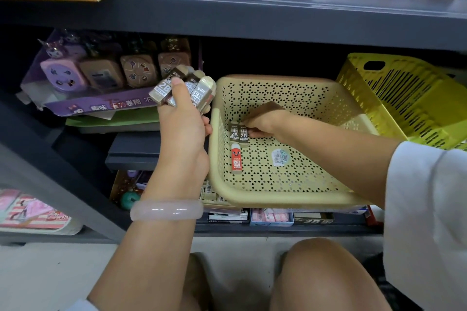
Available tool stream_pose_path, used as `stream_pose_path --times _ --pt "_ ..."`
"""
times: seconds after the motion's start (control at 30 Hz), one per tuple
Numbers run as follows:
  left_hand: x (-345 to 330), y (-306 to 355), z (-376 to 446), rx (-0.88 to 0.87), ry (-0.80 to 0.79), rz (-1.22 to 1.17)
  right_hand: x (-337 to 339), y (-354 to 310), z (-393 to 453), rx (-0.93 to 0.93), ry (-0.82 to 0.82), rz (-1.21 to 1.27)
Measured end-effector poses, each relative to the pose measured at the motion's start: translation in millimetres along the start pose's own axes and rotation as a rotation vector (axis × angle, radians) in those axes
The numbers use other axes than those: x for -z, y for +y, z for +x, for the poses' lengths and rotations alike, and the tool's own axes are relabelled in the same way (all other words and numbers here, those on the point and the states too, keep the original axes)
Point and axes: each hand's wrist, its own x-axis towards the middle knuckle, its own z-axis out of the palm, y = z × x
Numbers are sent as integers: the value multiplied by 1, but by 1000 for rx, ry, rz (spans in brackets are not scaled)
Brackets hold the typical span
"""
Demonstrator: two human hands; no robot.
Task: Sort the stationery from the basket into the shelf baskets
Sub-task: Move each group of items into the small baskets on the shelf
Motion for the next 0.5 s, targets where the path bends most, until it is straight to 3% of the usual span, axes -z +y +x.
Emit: stream_pose_path --times 0.13,0.23,0.33,0.5 --pt "0 0 0 -5 2 3 5 -3 -4 38 14 -40" --pt "-1 1 -2 -27 3 6 12 -14 -16 185 81 57" --pt "-3 1 -5 -51 7 6 11 -28 -43 415 -26 290" --pt "-5 1 -8 -81 24 23 3 -42 -73 623 -103 248"
